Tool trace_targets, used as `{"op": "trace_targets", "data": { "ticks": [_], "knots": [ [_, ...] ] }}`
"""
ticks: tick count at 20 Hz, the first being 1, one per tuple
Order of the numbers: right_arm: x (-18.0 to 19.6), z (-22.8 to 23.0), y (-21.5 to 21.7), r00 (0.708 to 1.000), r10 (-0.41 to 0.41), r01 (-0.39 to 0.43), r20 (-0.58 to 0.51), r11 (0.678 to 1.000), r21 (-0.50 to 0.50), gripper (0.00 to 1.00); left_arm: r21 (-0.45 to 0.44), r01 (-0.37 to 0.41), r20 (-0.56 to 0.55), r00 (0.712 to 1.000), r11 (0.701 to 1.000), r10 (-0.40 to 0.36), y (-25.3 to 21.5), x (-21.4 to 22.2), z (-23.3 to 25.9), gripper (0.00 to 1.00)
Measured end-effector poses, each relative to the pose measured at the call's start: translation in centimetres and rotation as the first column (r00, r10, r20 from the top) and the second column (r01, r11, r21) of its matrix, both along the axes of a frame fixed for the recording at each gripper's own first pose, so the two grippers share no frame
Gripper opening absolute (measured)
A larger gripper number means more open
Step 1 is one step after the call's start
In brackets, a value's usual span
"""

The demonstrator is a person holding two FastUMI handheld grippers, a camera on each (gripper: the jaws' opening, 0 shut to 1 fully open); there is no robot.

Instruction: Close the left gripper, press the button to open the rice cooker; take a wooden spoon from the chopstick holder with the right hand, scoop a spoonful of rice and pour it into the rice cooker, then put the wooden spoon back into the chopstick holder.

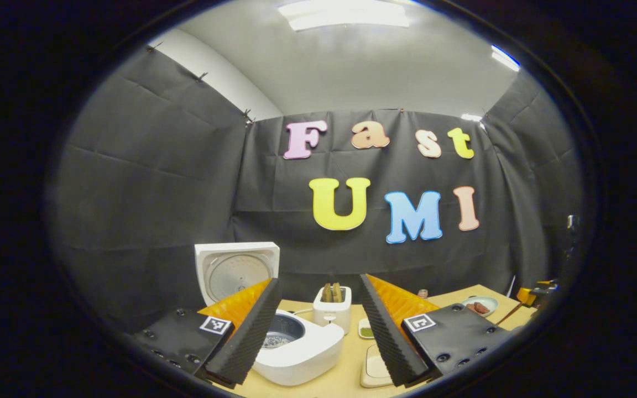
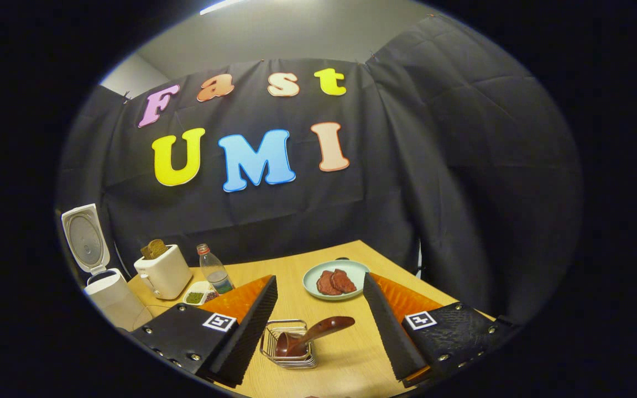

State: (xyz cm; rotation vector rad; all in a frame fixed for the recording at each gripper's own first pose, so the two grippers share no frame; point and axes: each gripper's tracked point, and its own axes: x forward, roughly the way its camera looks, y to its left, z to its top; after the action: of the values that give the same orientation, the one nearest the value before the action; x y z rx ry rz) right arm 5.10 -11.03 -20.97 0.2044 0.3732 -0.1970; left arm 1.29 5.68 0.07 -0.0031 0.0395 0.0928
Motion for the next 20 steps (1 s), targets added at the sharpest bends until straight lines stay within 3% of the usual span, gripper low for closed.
{"op": "trace_targets", "data": {
  "ticks": [6,12,15,17,18,19,20],
  "knots": [
    [-0.2,-5.7,0.5,0.992,-0.003,0.018,-0.128,0.993,0.119,0.93,0.027,-0.027,-0.013,1.000,0.999,0.027,-0.1,-1.0,0.1,0.97],
    [-0.2,-9.1,2.6,0.975,0.053,0.000,-0.215,0.971,0.240,0.89,0.080,-0.050,-0.033,0.998,0.996,0.053,0.4,-1.6,-0.2,0.99],
    [0.0,-9.3,3.1,0.975,0.063,-0.010,-0.212,0.970,0.243,0.54,0.078,-0.059,-0.045,0.997,0.995,0.063,0.9,-1.8,-0.6,0.99],
    [0.6,-9.1,3.6,0.976,0.087,-0.038,-0.201,0.970,0.239,0.55,0.073,-0.064,-0.047,0.997,0.995,0.068,1.4,-1.7,-0.6,0.99],
    [0.6,-8.3,2.9,0.983,0.055,-0.015,-0.177,0.976,0.219,0.55,0.069,-0.069,-0.044,0.996,0.995,0.072,1.6,-1.8,-0.6,0.99],
    [0.7,-8.4,3.4,0.980,0.065,-0.023,-0.189,0.975,0.219,0.19,0.065,-0.075,-0.041,0.996,0.995,0.078,2.0,-1.7,-0.3,0.97],
    [0.9,-8.4,4.0,0.977,0.092,-0.047,-0.193,0.973,0.227,0.19,0.059,-0.080,-0.040,0.996,0.995,0.082,2.3,-1.8,-0.6,0.98]
  ]
}}
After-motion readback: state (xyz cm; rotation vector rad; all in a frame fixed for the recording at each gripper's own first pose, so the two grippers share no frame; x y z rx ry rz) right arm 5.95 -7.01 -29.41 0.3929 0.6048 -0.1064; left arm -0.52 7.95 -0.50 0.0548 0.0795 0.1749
